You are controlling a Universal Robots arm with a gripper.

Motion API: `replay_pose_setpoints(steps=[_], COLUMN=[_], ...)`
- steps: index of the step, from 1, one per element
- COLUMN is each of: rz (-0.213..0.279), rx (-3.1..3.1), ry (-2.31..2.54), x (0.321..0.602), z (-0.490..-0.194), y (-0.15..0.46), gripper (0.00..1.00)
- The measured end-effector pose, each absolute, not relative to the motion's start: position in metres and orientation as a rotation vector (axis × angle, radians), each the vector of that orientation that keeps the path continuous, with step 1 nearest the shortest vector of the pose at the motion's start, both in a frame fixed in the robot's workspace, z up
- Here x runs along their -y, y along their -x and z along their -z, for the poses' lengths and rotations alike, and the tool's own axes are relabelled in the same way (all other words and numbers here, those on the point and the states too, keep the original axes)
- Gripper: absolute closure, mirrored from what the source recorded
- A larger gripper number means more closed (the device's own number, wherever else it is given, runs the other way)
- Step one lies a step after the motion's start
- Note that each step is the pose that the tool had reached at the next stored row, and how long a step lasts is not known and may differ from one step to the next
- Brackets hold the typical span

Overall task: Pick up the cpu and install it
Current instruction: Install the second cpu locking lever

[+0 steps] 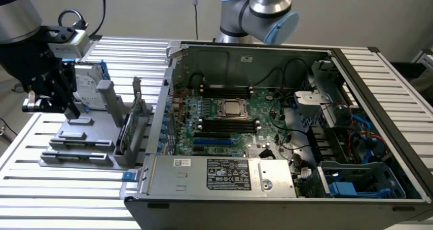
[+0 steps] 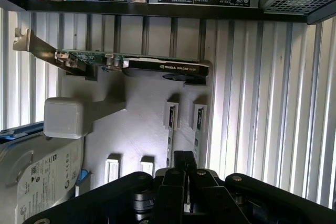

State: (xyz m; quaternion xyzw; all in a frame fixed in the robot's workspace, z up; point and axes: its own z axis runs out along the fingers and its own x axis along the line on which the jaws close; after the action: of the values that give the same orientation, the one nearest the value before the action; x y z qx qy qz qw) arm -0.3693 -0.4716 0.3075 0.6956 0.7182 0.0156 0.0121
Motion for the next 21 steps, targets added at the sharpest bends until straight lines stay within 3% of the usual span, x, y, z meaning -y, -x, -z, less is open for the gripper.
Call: replay_pose_setpoints(steps=[21], rz=[-0.060], rx=[-2.251], ry=[-2.178], x=[0.470], z=[-0.359], y=[0.291], gripper=[0.89])
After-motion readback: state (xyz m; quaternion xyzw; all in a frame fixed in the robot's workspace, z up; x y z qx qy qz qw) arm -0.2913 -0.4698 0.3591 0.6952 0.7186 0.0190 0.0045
